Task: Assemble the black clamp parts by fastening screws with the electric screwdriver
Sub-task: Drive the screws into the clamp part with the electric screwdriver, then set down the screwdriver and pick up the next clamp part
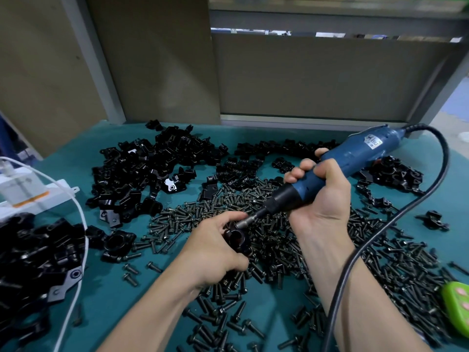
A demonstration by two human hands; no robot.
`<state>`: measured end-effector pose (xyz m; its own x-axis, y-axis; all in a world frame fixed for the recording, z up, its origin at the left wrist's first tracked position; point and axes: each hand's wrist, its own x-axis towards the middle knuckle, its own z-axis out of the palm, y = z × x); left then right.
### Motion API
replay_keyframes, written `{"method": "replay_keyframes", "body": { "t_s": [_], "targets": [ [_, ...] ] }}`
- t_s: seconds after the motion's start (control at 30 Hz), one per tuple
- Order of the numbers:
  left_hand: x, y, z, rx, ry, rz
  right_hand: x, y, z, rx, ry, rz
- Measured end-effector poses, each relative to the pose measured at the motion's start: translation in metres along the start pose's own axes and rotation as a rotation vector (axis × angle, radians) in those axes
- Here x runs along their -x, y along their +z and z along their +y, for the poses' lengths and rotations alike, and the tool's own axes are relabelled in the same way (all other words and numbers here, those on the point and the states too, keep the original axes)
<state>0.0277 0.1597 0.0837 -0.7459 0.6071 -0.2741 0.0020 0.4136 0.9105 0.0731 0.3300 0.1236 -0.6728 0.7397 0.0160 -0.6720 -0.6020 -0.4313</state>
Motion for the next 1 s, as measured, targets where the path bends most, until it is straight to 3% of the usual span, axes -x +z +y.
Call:
{"method": "replay_keyframes", "body": {
  "t_s": [0.27, 0.47, 0.63, 0.83, 0.93, 1.0],
  "targets": [
    [0.003, -0.006, 0.002, 0.041, -0.001, -0.211, -0.004, -0.008, -0.012, 0.007, 0.102, -0.187],
    [0.001, -0.012, 0.002, 0.031, 0.049, -0.286, -0.005, -0.014, -0.013, -0.039, 0.161, -0.093],
    [0.002, -0.049, -0.005, 0.055, 0.054, -0.698, -0.007, -0.014, -0.028, -0.001, 0.146, -0.106],
    [-0.011, -0.044, -0.014, 0.676, 0.02, -0.272, -0.019, -0.008, -0.04, 0.4, 0.247, 0.131],
    [-0.012, -0.047, -0.013, 0.885, 0.053, -0.22, -0.018, -0.008, -0.027, 0.604, 0.229, 0.164],
    [-0.011, -0.049, -0.012, 0.903, 0.06, -0.207, -0.02, -0.012, -0.016, 0.857, 0.165, 0.151]
  ]
}}
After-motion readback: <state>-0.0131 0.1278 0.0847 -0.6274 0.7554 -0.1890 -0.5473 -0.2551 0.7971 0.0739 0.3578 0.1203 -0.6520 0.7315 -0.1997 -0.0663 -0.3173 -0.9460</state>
